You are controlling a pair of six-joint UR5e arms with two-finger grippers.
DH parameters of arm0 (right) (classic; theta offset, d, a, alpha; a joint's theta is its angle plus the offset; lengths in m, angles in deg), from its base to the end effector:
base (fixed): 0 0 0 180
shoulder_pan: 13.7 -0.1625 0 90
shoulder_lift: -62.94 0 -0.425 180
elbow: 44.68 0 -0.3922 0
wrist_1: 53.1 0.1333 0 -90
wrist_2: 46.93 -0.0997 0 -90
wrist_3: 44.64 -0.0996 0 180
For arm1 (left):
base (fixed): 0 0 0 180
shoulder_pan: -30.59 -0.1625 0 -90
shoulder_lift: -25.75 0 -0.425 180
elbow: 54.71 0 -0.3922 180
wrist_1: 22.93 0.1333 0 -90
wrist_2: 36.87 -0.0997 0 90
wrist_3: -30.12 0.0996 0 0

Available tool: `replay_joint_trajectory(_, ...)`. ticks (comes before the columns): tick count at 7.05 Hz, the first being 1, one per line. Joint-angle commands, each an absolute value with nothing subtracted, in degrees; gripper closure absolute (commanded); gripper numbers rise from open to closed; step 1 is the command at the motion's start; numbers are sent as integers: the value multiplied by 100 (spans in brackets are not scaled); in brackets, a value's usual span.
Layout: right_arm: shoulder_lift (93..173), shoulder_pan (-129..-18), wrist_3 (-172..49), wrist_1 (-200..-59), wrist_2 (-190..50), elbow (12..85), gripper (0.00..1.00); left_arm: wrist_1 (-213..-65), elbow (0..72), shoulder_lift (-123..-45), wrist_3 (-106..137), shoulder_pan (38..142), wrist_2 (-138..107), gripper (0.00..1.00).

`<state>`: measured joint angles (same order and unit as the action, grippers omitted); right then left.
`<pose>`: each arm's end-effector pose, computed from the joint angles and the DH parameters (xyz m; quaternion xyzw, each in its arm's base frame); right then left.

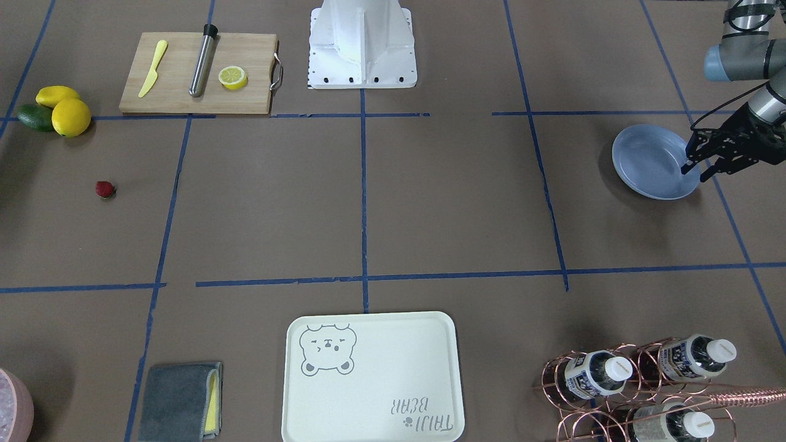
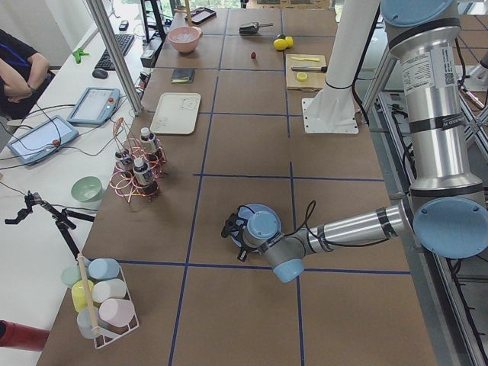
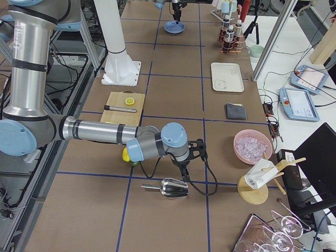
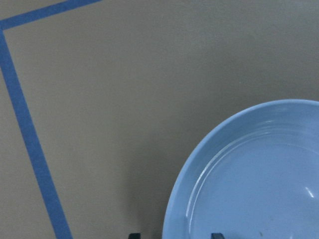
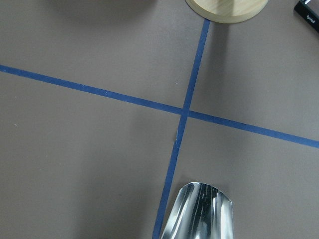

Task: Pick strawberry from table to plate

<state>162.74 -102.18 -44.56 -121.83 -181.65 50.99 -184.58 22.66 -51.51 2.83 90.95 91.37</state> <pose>0.0517 -0.4365 0.6478 0.1331 -0.3779 -0.0695 0.9136 0.1287 -0.3710 0.7271 0.1829 0.4418 0.1465 0.8660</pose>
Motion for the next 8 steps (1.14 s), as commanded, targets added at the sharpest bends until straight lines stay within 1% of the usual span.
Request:
replay_joint_trajectory(1, 16278, -10221, -4456, -12183, -18166, 5112, 0, -18544, 2281, -5151, 278, 9079, 9137, 100)
replay_joint_trajectory(3, 16313, -10221, -4456, -12183, -18167, 5104, 0, -18535, 2586, -5212, 217, 9079, 9154, 100)
replay_joint_trajectory(4, 16357, -10221, -4456, -12183, -18167, 5121, 0, -18248, 2989, -5282, -1, 9079, 9198, 100)
replay_joint_trajectory(5, 16366, -10221, -4456, -12183, -18167, 5121, 0, -17305, 3802, -5483, -351, 9062, 9198, 100)
replay_joint_trajectory(6, 16366, -10221, -4456, -12183, -18167, 5121, 0, -16321, 4532, -5798, -624, 8940, 9181, 100)
replay_joint_trajectory(7, 16366, -10221, -4464, -12183, -18167, 5113, 0, -15981, 4722, -6384, -1314, 8608, 9111, 100)
replay_joint_trajectory(8, 16366, -10221, -4464, -12183, -18167, 5104, 0, -15916, 4620, -7051, -2122, 8083, 8780, 100)
